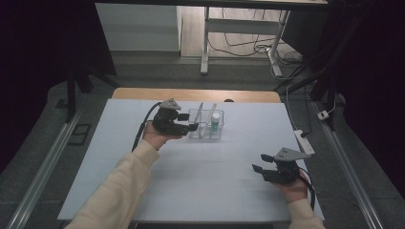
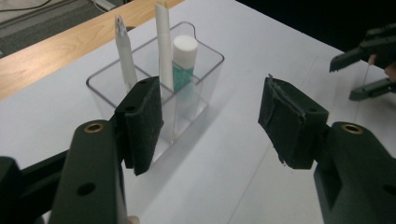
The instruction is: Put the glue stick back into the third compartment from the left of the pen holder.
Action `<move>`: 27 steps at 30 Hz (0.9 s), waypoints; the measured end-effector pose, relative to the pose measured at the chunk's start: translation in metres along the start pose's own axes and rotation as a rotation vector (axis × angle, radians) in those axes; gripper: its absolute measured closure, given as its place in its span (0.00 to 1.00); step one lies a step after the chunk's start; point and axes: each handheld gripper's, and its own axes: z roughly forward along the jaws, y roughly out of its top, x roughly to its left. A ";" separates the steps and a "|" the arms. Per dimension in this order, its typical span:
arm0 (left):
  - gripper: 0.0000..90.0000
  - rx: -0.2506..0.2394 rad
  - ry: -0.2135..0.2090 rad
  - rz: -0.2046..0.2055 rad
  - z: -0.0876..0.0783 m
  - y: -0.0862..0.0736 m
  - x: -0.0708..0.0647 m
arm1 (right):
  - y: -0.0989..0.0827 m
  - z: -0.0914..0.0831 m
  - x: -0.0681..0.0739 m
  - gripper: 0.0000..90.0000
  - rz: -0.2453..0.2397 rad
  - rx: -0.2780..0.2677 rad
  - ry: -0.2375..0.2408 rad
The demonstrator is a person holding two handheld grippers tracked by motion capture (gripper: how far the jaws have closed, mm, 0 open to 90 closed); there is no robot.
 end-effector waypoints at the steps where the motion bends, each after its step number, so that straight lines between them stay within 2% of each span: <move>1: 0.44 0.000 0.000 0.002 -0.002 -0.004 -0.001 | 0.000 0.000 0.000 0.46 -0.001 0.002 -0.003; 10: 0.45 -0.017 0.014 0.012 -0.024 -0.033 -0.008 | -0.002 -0.001 -0.004 0.46 0.007 0.003 -0.003; 14: 0.45 -0.022 0.020 0.009 -0.036 -0.050 -0.012 | -0.002 -0.002 -0.005 0.46 0.009 -0.002 -0.008; 16: 0.44 -0.037 0.009 -0.011 -0.042 -0.059 -0.013 | -0.003 -0.003 -0.006 0.46 0.010 0.004 -0.010; 18: 0.44 -0.041 0.025 -0.011 -0.048 -0.068 -0.014 | -0.003 -0.003 -0.007 0.46 0.010 0.005 -0.017; 20: 0.44 -0.040 0.042 -0.009 -0.053 -0.077 -0.015 | -0.003 -0.003 -0.007 0.46 0.013 0.002 -0.012; 23: 0.44 -0.033 0.044 -0.015 -0.060 -0.089 -0.015 | -0.003 -0.003 -0.008 0.46 0.012 0.006 -0.018; 27: 0.44 -0.007 0.059 -0.005 -0.066 -0.108 -0.018 | -0.003 -0.004 -0.008 0.45 0.013 0.002 -0.022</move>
